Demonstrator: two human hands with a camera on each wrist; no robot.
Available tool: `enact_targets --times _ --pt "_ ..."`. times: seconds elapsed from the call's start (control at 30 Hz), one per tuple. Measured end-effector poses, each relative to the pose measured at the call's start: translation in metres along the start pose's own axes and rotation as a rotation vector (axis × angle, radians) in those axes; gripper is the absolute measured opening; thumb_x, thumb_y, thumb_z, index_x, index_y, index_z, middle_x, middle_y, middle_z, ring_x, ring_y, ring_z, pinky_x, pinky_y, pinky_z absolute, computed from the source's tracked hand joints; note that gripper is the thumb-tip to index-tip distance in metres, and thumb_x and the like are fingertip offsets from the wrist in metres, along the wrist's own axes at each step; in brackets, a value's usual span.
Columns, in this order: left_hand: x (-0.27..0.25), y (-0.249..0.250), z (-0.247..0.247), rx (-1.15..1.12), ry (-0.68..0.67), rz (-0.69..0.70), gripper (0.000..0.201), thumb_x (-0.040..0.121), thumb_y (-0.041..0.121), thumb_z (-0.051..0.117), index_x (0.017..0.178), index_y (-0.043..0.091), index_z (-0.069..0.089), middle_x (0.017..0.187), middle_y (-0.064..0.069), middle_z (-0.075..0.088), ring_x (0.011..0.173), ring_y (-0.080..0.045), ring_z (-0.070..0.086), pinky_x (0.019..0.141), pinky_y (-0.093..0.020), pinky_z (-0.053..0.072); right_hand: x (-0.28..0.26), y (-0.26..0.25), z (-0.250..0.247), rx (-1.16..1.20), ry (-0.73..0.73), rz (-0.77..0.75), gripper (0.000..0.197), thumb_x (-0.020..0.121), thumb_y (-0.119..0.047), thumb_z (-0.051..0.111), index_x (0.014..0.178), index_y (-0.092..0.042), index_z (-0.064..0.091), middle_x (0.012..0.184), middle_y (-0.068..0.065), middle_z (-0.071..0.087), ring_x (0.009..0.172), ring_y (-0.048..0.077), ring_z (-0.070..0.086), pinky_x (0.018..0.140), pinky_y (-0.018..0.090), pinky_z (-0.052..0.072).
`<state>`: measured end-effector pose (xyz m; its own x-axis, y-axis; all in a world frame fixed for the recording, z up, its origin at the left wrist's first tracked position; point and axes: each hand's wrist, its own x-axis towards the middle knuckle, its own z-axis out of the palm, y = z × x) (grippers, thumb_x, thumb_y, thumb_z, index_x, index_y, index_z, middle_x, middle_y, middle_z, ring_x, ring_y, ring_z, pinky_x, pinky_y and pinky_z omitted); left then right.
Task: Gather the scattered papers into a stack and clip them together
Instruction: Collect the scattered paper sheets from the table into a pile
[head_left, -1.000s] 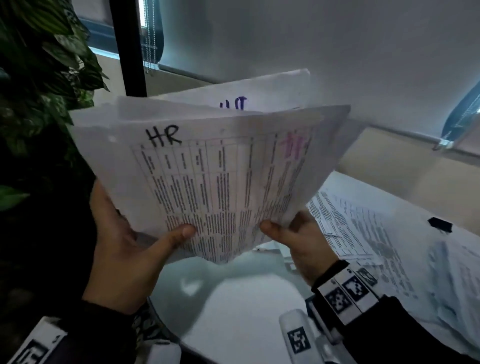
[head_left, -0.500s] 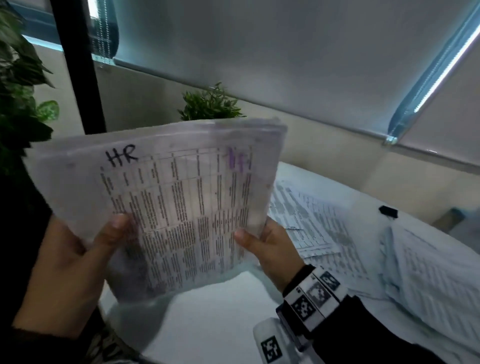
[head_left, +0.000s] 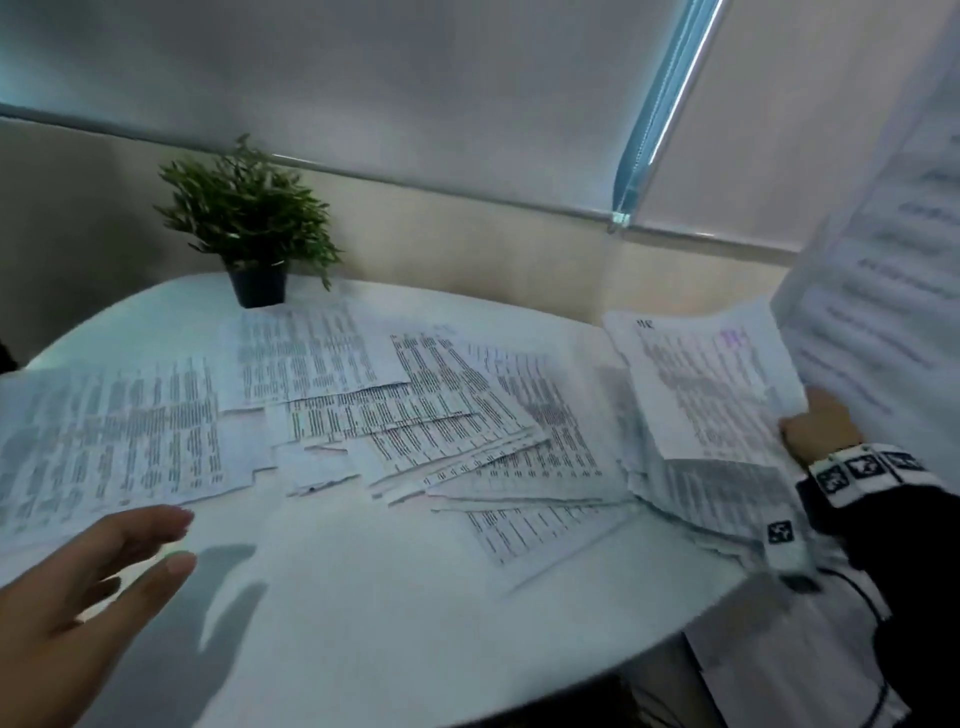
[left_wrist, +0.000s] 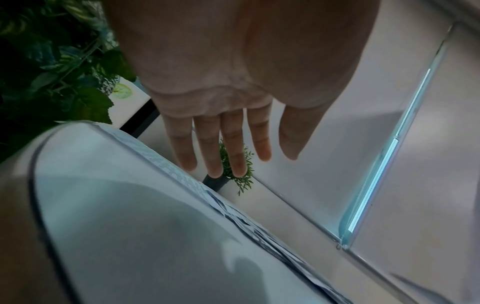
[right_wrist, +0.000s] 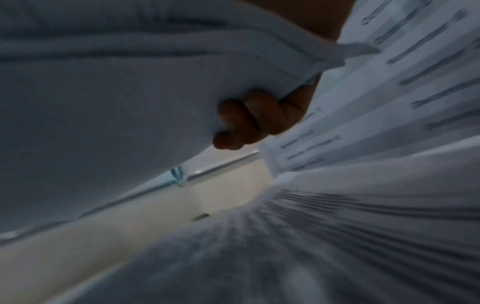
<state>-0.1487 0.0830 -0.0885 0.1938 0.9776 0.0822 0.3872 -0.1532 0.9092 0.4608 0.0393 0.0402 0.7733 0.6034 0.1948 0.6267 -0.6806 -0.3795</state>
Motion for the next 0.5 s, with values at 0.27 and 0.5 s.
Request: enact_targets --times 0.27,0.5 --pt "-0.009 0.02 0.026 0.186 0.084 0.03 0.034 0.081 0.044 0.073 0.11 0.053 0.058 0.114 0.031 0.059 0.108 0.001 0.057 0.093 -0.043 0.048 -0.026 0.038 0.026 -0.117 -0.112 0.227 0.064 0.086 0.0 0.055 0.144 -0.004 0.026 0.139 0.03 0.039 0.124 0.043 0.042 0.101 0.044 0.035" --pt "-0.014 0.069 0.014 0.087 0.071 -0.051 0.024 0.085 0.029 0.067 0.095 0.05 0.062 0.096 0.031 0.066 0.099 0.005 0.062 0.091 -0.028 0.046 -0.028 -0.09 0.027 -0.266 -0.299 -0.203 0.04 0.089 -0.033 0.054 0.127 -0.025 0.048 0.128 0.012 0.055 0.107 0.033 0.054 0.096 0.043 0.043"
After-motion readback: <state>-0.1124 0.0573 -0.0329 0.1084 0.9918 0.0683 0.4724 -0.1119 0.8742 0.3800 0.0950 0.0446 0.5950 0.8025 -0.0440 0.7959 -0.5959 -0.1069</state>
